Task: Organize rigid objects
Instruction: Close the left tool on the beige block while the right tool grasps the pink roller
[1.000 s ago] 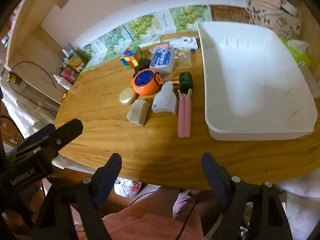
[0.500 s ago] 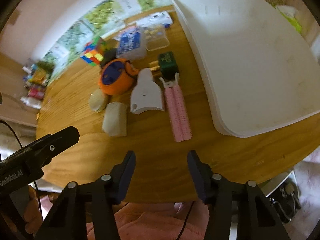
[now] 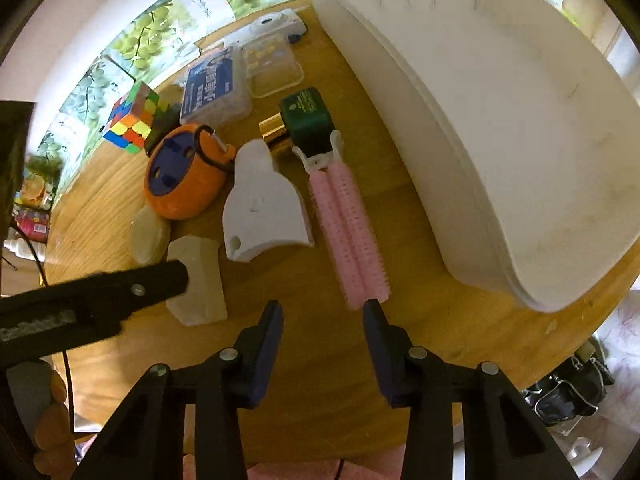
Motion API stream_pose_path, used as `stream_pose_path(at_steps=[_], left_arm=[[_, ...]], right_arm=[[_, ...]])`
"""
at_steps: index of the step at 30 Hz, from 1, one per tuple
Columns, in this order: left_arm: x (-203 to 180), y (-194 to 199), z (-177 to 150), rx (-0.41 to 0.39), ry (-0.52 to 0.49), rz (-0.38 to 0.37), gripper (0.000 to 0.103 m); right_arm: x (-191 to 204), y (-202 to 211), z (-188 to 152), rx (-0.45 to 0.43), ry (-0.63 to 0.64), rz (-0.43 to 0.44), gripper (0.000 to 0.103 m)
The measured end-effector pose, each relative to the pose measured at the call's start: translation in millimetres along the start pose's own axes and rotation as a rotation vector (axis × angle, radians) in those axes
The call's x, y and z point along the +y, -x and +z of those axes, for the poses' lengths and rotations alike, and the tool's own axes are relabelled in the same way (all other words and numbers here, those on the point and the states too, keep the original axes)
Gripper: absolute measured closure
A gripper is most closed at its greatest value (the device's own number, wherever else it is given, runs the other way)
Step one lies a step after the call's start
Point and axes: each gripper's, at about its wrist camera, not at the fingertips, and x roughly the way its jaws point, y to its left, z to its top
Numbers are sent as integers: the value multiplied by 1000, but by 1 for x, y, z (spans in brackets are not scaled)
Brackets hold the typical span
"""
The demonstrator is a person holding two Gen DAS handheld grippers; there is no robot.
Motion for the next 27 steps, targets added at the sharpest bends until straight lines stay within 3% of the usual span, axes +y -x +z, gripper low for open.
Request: stream_pose_path(at_steps=[11, 14, 27], left_arm=[[-3, -8, 0, 82, -13, -29, 39], [-4, -18, -4, 99, -1, -43, 51], [6, -35, 18, 120, 30, -63, 52]], right_arm=[[2, 2, 0, -20, -34, -70, 61], [3, 1, 0, -25, -35, -90, 61], [11, -13, 13, -79, -13, -100, 61]])
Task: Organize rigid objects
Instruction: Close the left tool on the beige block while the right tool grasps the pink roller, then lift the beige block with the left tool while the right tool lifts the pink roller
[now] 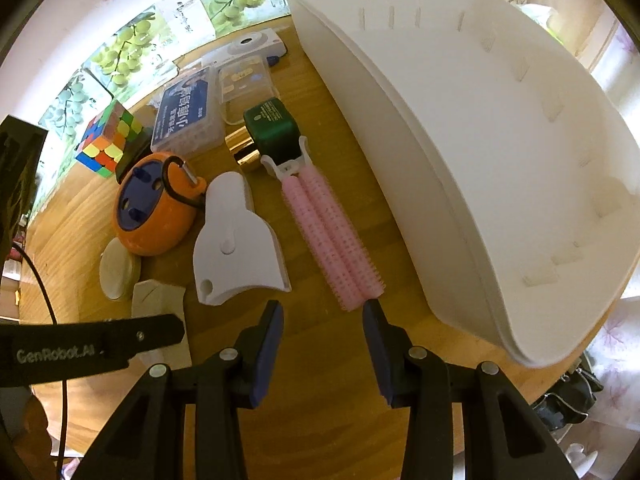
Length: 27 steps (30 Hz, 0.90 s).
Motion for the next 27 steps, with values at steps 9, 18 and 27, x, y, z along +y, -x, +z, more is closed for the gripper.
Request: stream_pose_path(at_steps=[9, 18, 27], left_arm=[[23, -8, -10, -8, 8, -22, 52], [40, 10, -25, -45, 1, -38, 52], [63, 31, -28, -114, 0, -63, 52]], right_arm=[[4, -5, -6, 8, 19, 47, 95], [6, 4, -13, -14, -12, 124, 101], [-5, 19, -15, -130, -86, 156, 99]])
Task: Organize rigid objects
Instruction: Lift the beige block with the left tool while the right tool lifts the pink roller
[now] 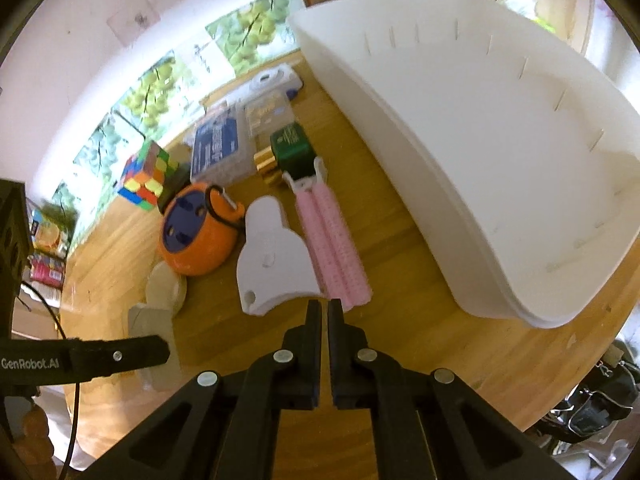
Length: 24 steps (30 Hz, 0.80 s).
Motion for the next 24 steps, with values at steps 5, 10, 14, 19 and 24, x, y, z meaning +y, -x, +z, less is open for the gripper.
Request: stream_pose_path(at_steps=[5, 10, 14, 19, 24], left_arm=[[16, 8, -3, -27, 3, -10, 52], [15, 21, -7, -48, -5, -11, 52], [23, 28, 1, -60, -11, -16, 52], [9, 36, -11, -64, -14, -16, 52], [11, 34, -3, -68, -23, -17, 52]], right_arm=[[4, -6, 1, -24, -1, -19, 94], [11, -4, -3, -69, 74, -84, 70], [13, -2, -5, -111, 89, -103, 55], [8, 3, -5, -146, 40, -112, 51], [0, 8, -4, -185, -18, -125, 36]])
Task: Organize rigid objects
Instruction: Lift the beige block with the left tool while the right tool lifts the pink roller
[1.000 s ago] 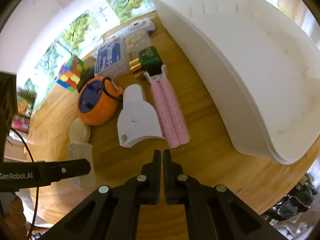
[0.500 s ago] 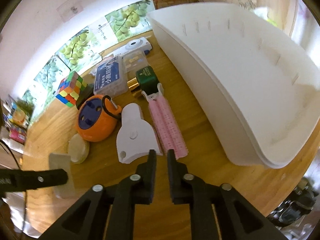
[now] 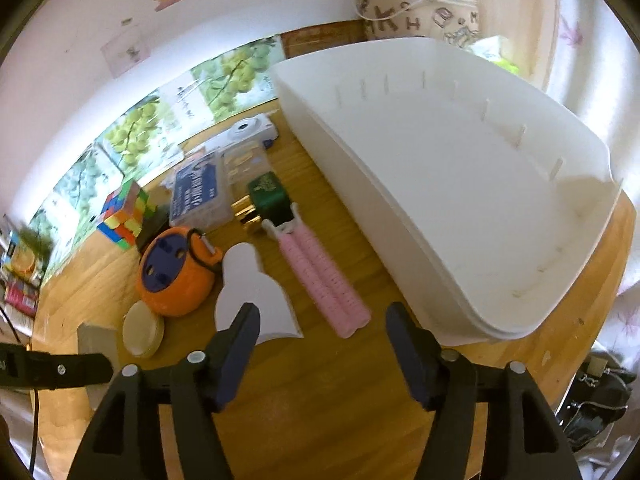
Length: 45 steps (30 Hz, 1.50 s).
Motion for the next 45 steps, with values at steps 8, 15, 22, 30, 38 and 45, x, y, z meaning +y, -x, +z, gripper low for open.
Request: stream_pose_path(at_steps=[8, 15, 22, 30, 38, 45], left_arm=[[-5, 4, -1, -22, -10, -1, 52], [-7, 9, -2, -49, -22, -11, 52], [-10, 15, -2, -77, -37, -32, 52], [-16, 19, -3, -92, -53, -40, 52], [-20, 22, -3, -112, -42, -44, 52], [-27, 23, -7, -133, -15, -41, 52]], right_arm=[[-6, -11, -2, -14, -16, -14, 36], [-5, -20, -5, -40, 29, -11, 37], [-11, -22, -6, -49, 0, 39, 49], [-16, -22, -6, -37, -44, 98, 60], [-22, -24, -6, -4, -24, 130, 73], [-17, -23, -4, 49, 104, 147, 77]])
